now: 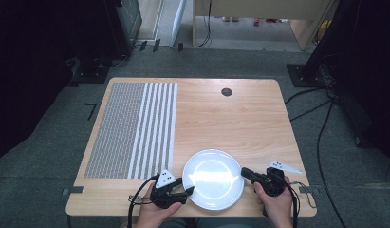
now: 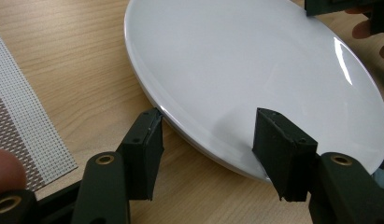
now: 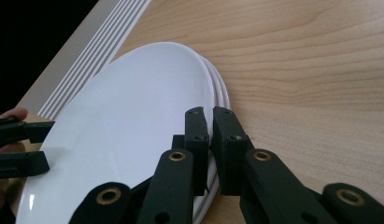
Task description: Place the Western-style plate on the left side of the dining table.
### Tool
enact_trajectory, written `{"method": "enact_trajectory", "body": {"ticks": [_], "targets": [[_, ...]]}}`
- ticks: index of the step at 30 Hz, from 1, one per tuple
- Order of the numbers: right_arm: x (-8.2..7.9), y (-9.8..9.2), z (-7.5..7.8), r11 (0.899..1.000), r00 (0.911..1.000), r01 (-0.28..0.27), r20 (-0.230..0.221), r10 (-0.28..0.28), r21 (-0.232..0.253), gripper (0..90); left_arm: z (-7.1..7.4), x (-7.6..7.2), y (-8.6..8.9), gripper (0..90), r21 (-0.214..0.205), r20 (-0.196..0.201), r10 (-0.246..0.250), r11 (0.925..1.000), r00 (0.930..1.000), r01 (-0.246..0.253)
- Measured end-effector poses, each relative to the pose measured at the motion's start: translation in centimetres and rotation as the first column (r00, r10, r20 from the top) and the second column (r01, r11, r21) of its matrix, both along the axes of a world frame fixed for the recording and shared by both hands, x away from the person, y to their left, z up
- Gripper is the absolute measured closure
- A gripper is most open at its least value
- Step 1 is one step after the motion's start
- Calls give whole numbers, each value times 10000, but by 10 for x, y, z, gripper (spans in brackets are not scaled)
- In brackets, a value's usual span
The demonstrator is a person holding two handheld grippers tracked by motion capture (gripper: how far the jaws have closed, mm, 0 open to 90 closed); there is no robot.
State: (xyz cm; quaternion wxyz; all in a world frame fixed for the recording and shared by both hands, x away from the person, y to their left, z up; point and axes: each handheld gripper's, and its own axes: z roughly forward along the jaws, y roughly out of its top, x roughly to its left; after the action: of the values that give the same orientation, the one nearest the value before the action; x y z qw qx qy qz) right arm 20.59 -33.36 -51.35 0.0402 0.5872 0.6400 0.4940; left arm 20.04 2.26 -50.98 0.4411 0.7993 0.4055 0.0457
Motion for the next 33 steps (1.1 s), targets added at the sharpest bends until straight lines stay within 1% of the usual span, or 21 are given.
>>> {"method": "enact_trajectory", "body": {"ticks": [1, 2, 5, 10, 14, 17, 22, 27, 28, 29, 31, 33], "targets": [[0, 0, 0, 10000, 10000, 0, 0, 0, 0, 866, 0, 0, 0, 434, 0, 0, 0, 10000, 10000, 0], [0, 1, 0, 9999, 9998, -72, 181, 75, -138, 867, 0, 0, 0, 434, 5, -40, -2, 10000, 10000, 2], [-1, 2, -1, 9998, 9996, -123, 252, 127, -166, 868, 0, 1, 0, 435, 13, -53, -12, 10000, 10000, 12], [0, 2, -2, 9998, 9994, -197, 285, 199, -67, 870, 0, 1, 2, 436, -37, -106, -20, 10000, 9999, 20], [0, 3, -3, 9994, 9991, -328, 284, 325, 115, 883, 2, 2, 5, 436, -95, -139, 96, 9999, 9999, -98], [0, 4, -4, 9983, 9989, -420, 233, 411, 415, 882, 3, 3, 9, 463, -152, -215, 110, 9998, 9997, -113], [0, 8, -5, 9970, 9984, -530, 232, 518, 556, 868, 6, 5, 17, 514, -265, -363, 169, 9995, 9992, -179], [0, 10, -6, 9964, 9983, -546, 256, 530, 656, 861, 10, 6, 29, 574, -425, -423, 159, 9989, 9990, -177], [0, 10, -6, 9964, 9983, -546, 256, 530, 656, 861, 10, 6, 29, 581, -425, -423, 159, 9989, 9990, -177], [0, 11, -7, 9953, 9980, -607, 210, 593, 748, 854, 11, 7, 33, 584, -522, -597, 71, 9986, 9982, -102], [-1, 12, -8, 9945, 9978, -638, 228, 621, 836, 852, 11, 8, 35, 592, -586, -690, 32, 9983, 9976, -72], [0, 13, -8, 9941, 9980, -620, 200, 604, 893, 849, 12, 9, 35, 597, -543, -734, -11, 9985, 9973, -29]]}}
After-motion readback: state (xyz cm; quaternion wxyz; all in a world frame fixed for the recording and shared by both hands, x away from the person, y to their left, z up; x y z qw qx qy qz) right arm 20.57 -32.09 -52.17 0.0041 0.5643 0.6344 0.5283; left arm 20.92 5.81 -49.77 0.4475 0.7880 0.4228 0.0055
